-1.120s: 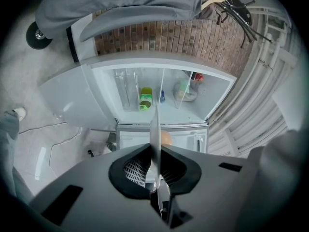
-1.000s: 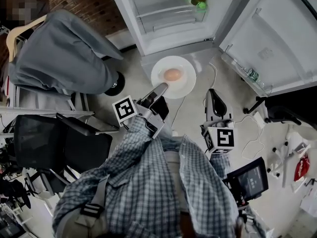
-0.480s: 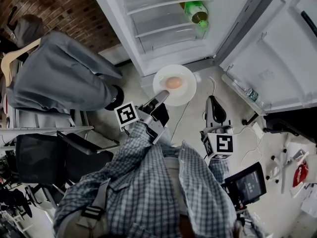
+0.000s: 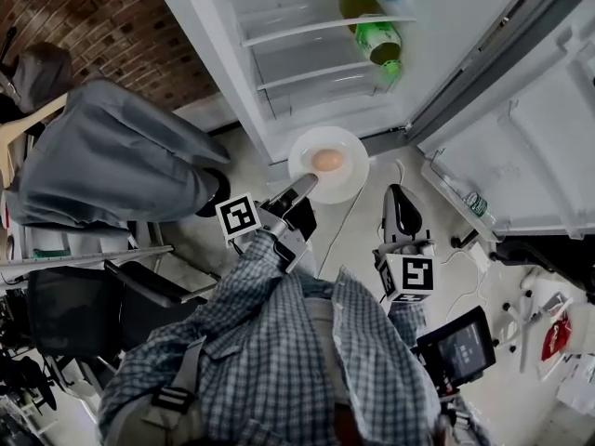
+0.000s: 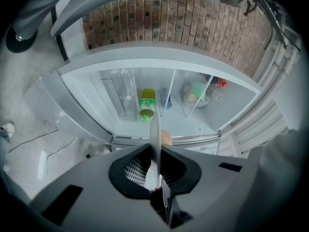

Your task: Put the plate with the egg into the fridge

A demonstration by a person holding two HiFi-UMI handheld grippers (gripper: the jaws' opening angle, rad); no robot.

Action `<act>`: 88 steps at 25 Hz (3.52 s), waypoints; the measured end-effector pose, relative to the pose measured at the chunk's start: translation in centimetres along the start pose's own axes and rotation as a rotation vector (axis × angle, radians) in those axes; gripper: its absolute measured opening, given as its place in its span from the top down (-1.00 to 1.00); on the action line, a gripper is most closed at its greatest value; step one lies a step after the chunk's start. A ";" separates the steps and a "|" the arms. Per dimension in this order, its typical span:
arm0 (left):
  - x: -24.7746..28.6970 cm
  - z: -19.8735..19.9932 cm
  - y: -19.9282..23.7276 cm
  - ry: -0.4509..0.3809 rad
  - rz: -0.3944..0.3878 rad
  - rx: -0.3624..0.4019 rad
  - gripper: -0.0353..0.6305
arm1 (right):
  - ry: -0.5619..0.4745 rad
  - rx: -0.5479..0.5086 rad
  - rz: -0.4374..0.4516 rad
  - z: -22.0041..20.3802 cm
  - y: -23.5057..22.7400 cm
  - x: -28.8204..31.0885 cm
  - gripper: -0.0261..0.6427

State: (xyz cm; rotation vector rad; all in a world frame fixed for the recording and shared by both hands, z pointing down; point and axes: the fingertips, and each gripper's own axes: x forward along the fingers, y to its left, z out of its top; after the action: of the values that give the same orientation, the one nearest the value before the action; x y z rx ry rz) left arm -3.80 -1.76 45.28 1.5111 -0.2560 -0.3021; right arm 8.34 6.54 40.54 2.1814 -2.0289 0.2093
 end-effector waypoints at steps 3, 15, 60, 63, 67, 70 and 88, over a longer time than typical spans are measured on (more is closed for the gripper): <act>0.4 1.0 0.3 0.006 0.002 0.000 0.81 | 0.003 -0.004 0.012 0.4 0.5 1.5 0.88; 1.4 4.4 0.6 0.029 -0.002 0.009 0.81 | 0.018 -0.005 0.028 0.7 2.0 5.7 0.88; 10.9 10.4 1.7 -0.321 0.015 -0.006 0.80 | -0.030 -0.144 0.381 5.0 -3.1 19.3 0.88; 11.2 10.6 1.7 -0.338 0.017 0.002 0.81 | -0.060 -0.142 0.399 5.8 -3.1 19.8 0.88; 11.6 11.2 2.1 -0.366 0.028 0.010 0.81 | -0.050 -0.154 0.416 5.5 -3.5 20.2 0.88; 12.0 11.7 2.8 -0.388 0.053 0.011 0.81 | -0.049 -0.159 0.418 5.4 -4.0 20.5 0.88; 15.2 14.4 5.9 -0.491 0.146 -0.015 0.80 | 0.000 -0.212 0.433 3.6 -5.7 22.0 0.88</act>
State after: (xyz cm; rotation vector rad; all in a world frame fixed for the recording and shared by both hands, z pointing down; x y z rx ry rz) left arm 5.61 -20.35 51.52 1.3781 -0.7477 -0.5553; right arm 15.61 -15.24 41.48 1.6034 -2.3764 0.0385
